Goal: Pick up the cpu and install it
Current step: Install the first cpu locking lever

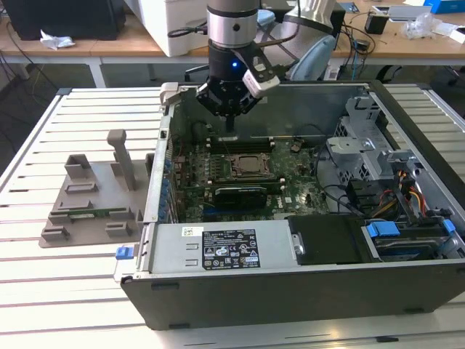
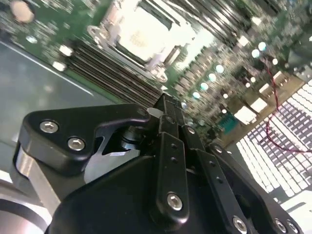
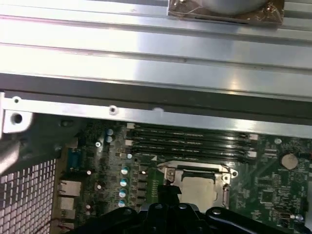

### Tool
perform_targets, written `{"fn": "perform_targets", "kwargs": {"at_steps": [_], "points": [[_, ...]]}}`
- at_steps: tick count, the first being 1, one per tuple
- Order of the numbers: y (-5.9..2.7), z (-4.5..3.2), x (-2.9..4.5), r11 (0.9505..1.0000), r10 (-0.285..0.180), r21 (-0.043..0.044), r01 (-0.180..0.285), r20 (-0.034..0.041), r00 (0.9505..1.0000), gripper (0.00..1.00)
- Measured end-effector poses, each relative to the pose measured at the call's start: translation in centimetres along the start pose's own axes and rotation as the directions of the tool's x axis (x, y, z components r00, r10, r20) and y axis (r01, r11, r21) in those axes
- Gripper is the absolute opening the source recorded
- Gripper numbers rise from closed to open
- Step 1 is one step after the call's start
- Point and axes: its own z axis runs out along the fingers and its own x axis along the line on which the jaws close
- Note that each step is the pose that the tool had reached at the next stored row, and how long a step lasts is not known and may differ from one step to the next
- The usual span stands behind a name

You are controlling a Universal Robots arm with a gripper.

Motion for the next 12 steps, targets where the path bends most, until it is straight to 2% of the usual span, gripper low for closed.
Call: {"fn": "perform_targets", "kwargs": {"at_steps": [1, 2, 3, 6, 7, 9, 12], "points": [[0.13, 0.13, 0.44, 1.0000, 0.000, 0.0000, 0.000, 0.0001, 1.0000, 0.11], [0.36, 0.33, 1.31, 1.0000, 0.000, 0.0000, 0.000, 0.0000, 1.0000, 0.11], [0.53, 0.43, 1.86, 1.0000, 0.000, 0.0000, 0.000, 0.0000, 1.0000, 0.11], [1.03, 0.66, 2.78, 1.0000, 0.000, 0.0003, 0.000, -0.0002, 1.0000, 0.11], [1.32, 1.02, 2.83, 1.0000, 0.000, -0.0001, 0.000, 0.0000, 1.0000, 0.11], [1.36, 1.49, 2.78, 1.0000, 0.000, -0.0002, 0.000, -0.0010, 1.0000, 0.11], [1.25, 1.71, 1.54, 1.0000, 0.000, -0.0003, 0.000, -0.0034, 1.0000, 0.11]]}}
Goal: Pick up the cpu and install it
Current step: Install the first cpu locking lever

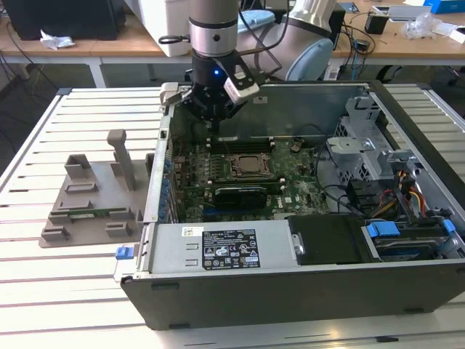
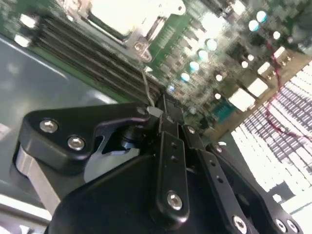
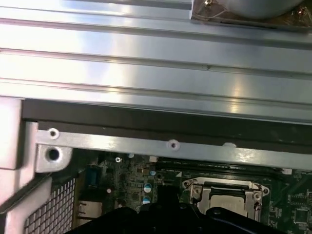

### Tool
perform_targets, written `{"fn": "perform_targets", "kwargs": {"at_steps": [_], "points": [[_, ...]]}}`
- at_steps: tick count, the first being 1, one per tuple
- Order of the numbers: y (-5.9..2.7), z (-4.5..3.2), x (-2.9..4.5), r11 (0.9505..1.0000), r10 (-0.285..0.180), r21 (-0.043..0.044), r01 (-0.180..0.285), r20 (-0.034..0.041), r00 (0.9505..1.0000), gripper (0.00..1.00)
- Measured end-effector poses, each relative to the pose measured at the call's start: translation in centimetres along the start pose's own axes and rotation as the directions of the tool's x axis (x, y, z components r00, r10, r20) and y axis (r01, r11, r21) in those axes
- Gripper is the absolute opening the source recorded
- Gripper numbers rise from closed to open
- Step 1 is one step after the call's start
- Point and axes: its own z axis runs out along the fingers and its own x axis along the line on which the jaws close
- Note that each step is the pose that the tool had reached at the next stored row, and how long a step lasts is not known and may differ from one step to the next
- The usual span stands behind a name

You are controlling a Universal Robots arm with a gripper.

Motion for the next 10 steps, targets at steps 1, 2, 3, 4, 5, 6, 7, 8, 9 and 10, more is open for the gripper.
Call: {"fn": "perform_targets", "kwargs": {"at_steps": [1, 2, 3, 4, 5, 6, 7, 8, 9, 10], "points": [[-0.07, 0.03, -0.85, 1.0000, 0.000, -0.0002, 0.000, -0.0020, 1.0000, 0.11], [-0.11, 0.04, -1.26, 1.0000, 0.000, -0.0004, 0.000, -0.0031, 1.0000, 0.11], [-0.15, 0.06, -1.72, 1.0000, 0.000, -0.0005, 0.000, -0.0046, 1.0000, 0.11], [-0.20, 0.12, -2.38, 1.0000, 0.000, -0.0008, 0.000, -0.0077, 1.0000, 0.11], [-0.27, 0.31, -3.14, 1.0000, 0.000, -0.0013, 0.000, -0.0141, 0.9999, 0.11], [-0.33, 0.45, -3.69, 1.0000, 0.001, -0.0016, -0.001, -0.0189, 0.9998, 0.11], [-0.36, 0.56, -4.09, 1.0000, 0.000, -0.0019, -0.001, -0.0224, 0.9997, 0.11], [-0.40, 0.64, -4.48, 1.0000, 0.001, -0.0023, -0.001, -0.0262, 0.9997, 0.11], [-0.41, 0.65, -4.65, 1.0000, 0.001, -0.0024, -0.001, -0.0274, 0.9996, 0.11], [-0.42, 0.65, -4.67, 1.0000, 0.001, -0.0024, -0.001, -0.0274, 0.9996, 0.11]]}}
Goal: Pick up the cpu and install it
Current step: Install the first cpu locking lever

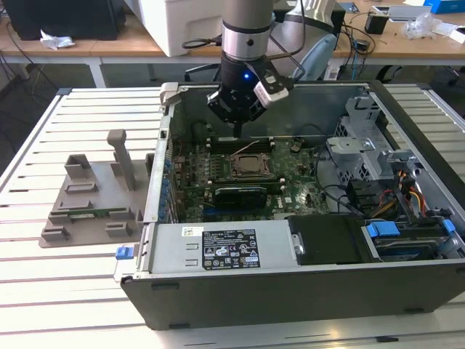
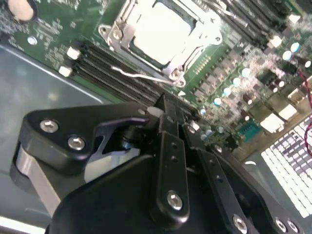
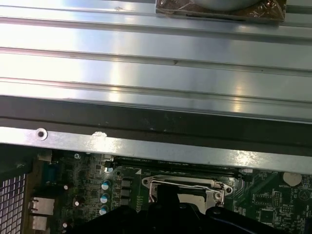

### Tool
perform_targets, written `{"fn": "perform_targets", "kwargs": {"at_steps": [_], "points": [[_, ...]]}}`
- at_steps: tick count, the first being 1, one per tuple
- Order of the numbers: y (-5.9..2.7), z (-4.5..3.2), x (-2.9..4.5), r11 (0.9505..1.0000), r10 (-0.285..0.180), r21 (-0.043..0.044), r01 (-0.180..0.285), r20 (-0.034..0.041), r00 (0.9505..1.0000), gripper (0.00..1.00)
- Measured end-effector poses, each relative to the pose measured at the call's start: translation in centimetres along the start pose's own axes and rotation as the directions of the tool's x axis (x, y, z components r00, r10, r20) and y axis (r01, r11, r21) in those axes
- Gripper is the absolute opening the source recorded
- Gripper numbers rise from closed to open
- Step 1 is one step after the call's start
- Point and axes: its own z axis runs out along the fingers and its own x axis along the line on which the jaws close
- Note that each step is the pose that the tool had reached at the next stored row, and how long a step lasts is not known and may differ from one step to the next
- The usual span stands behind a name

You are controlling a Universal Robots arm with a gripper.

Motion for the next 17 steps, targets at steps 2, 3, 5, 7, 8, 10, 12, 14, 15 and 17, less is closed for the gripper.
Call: {"fn": "perform_targets", "kwargs": {"at_steps": [2, 3, 5, 7, 8, 10, 12, 14, 15, 17], "points": [[0.00, 0.00, -0.01, 1.0000, 0.000, 0.0001, 0.000, -0.0002, 1.0000, 0.11], [0.00, 0.00, -0.02, 1.0000, 0.000, 0.0001, 0.000, -0.0001, 1.0000, 0.11], [0.00, 0.03, -0.02, 1.0000, 0.000, 0.0001, 0.000, -0.0001, 1.0000, 0.11], [0.00, 0.06, -0.02, 1.0000, 0.000, 0.0001, 0.000, -0.0001, 1.0000, 0.11], [0.00, 0.11, -0.02, 1.0000, 0.000, -0.0009, 0.000, 0.0001, 1.0000, 0.11], [-0.01, 0.30, -0.03, 1.0000, 0.000, -0.0016, 0.000, 0.0001, 1.0000, 0.11], [-0.01, 0.58, -0.04, 1.0000, 0.000, -0.0016, 0.000, 0.0001, 1.0000, 0.11], [-0.02, 0.83, -0.05, 1.0000, 0.000, -0.0041, 0.000, 0.0002, 1.0000, 0.11], [-0.03, 0.97, -0.06, 1.0000, 0.000, -0.0048, 0.000, 0.0002, 1.0000, 0.11], [-0.06, 1.39, -0.07, 0.9999, -0.001, -0.0118, 0.001, 0.0004, 1.0000, 0.11]]}}
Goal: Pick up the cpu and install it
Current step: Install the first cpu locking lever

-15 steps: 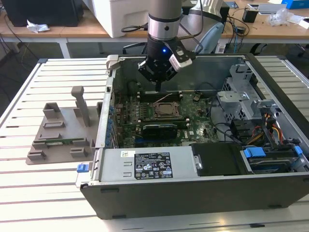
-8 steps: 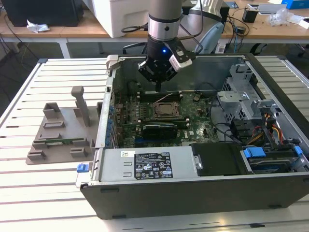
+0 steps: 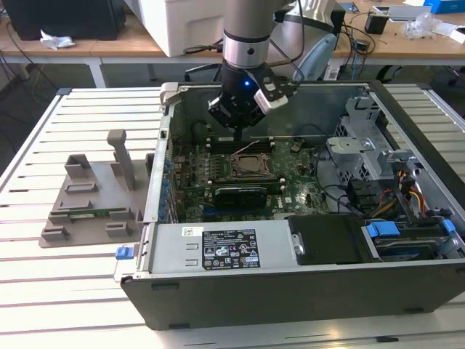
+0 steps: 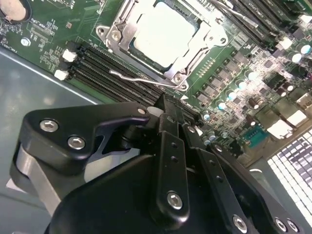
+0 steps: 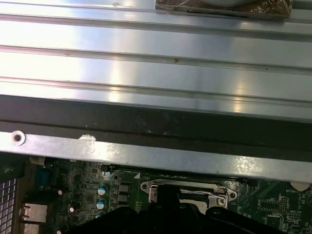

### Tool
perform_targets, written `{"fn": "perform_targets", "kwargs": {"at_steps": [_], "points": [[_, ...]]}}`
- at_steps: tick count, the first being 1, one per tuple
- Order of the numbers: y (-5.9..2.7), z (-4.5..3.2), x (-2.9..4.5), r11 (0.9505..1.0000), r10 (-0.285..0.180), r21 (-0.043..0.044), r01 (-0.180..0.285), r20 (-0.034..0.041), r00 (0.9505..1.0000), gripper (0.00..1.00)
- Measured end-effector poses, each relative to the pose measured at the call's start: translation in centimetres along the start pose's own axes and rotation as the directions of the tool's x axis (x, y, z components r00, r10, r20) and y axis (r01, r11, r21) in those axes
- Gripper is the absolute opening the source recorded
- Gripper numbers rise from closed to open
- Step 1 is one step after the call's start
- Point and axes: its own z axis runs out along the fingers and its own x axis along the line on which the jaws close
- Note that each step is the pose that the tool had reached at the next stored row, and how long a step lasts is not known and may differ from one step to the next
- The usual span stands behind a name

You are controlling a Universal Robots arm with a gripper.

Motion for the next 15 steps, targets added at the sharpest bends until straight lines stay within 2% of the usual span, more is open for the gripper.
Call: {"fn": "perform_targets", "kwargs": {"at_steps": [3, 4, 6, 9, 11, 15], "points": [[-0.40, 0.36, 0.02, 0.9986, -0.002, -0.0538, 0.002, 0.0048, 1.0000, 0.11], [-0.46, 0.45, 0.02, 0.9983, -0.002, -0.0582, 0.002, 0.0052, 1.0000, 0.11], [-0.54, 0.85, 0.02, 0.9979, -0.002, -0.0650, 0.002, 0.0057, 1.0000, 0.11], [-0.58, 1.45, -0.19, 0.9978, -0.002, -0.0657, 0.003, 0.0054, 1.0000, 0.11], [-0.65, 1.83, -0.83, 0.9978, -0.002, -0.0658, 0.003, 0.0044, 1.0000, 0.11], [-0.70, 2.14, -1.38, 0.9978, -0.002, -0.0659, 0.003, 0.0034, 1.0000, 0.11]]}}
